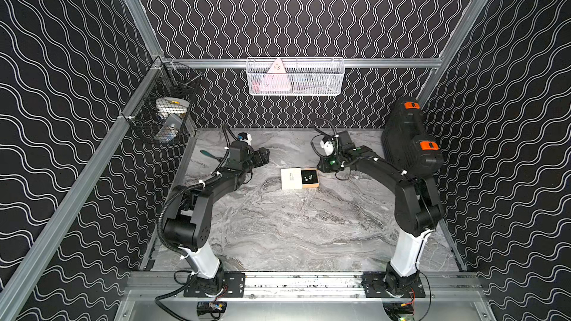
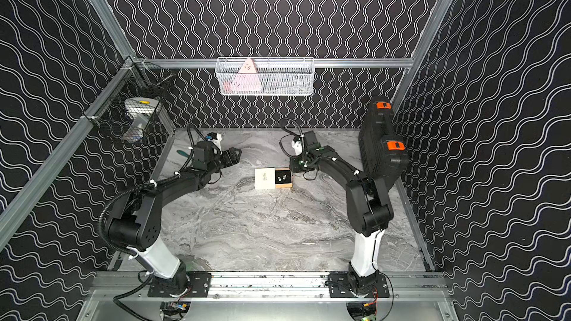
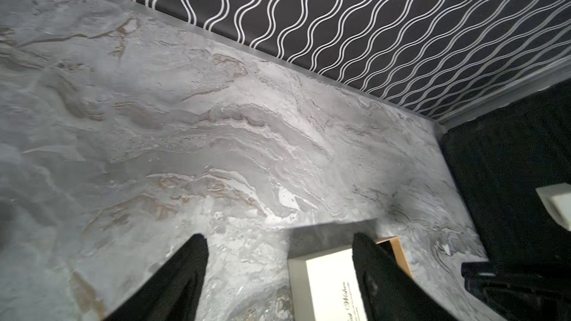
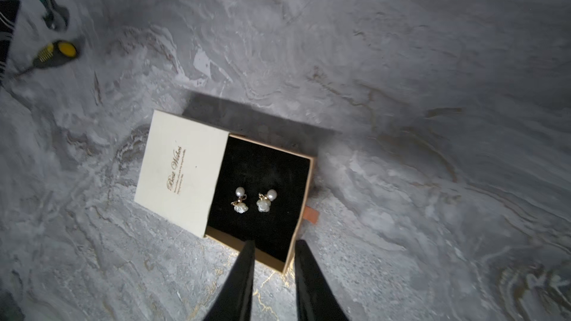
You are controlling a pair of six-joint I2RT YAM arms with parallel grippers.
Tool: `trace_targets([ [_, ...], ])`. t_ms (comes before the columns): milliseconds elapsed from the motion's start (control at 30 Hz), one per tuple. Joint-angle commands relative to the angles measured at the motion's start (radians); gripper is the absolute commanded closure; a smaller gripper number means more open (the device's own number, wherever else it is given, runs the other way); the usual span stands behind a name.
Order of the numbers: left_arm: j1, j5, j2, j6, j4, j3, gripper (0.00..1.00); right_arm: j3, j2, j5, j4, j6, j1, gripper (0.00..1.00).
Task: Place the earrings into the drawer-style jewelry box
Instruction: Insert the earring into the inner lining, then close the drawer of the jewelry box.
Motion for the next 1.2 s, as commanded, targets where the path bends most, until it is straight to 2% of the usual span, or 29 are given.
trace_targets([
  [0, -0.012, 0.101, 0.027, -0.025, -0.039, 0.057, 0.18, -0.109, -0.057, -0.11, 0.254, 0.177, -0.05, 0.68],
  [133, -0.028, 0.142, 0.056, -0.064, -0.102, 0.083, 0.15, -0.233, -0.086, -0.149, 0.421, 0.296, -0.098, 0.63],
  [433, -0.062, 0.222, 0.168, -0.141, -0.208, 0.119, 0.09, -0.284, 0.024, -0.308, 0.539, 0.442, -0.114, 0.61],
  [600, -0.086, 0.271, 0.213, -0.172, -0.202, 0.132, 0.09, -0.291, 0.058, -0.347, 0.56, 0.47, -0.112, 0.6],
  [1167, -0.144, 0.259, 0.238, -0.247, -0.15, 0.101, 0.13, -0.3, 0.089, -0.339, 0.57, 0.474, -0.084, 0.57],
])
